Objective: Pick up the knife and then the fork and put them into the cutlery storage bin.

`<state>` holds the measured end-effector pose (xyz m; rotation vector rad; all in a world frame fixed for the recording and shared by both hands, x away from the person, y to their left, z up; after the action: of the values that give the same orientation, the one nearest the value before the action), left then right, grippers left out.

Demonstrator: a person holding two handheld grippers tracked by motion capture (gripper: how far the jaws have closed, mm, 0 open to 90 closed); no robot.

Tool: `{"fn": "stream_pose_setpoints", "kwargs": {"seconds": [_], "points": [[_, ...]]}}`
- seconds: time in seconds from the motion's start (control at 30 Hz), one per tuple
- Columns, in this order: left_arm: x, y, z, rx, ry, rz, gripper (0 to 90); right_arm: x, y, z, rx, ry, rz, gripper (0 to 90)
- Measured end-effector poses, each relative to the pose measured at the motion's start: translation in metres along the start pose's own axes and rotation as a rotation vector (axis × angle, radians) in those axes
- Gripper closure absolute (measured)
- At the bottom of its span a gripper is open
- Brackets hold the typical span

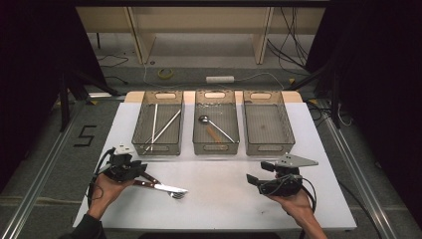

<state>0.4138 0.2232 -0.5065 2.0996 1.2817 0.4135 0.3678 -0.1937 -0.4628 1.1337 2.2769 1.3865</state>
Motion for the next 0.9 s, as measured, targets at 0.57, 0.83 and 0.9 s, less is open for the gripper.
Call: {"fn": "stream_pose_setpoints", "kwargs": {"seconds": [0.57,0.83,0.9], "points": [[0.002,-0.005,0.005,0.073,0.012,0.045,88.6,0.001,-0.001,0.002,0.009,0.001,-0.015,27.6],[-0.003,-0.012,0.007,0.130,0.011,0.065,88.6,0.001,0.000,-0.001,0.004,-0.003,-0.018,27.6],[-0.003,-0.014,0.007,0.140,0.006,0.065,88.6,0.001,0.000,-0.001,0.003,-0.003,-0.016,27.7]]}}
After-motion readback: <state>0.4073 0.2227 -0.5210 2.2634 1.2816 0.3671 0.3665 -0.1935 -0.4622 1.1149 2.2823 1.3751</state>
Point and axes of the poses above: each handheld gripper's, and its own axes: z roughly forward along the jaws, y roughly out of its top, x roughly to its left, the point moved 6 cm from there along z, roughly forward along the jaws
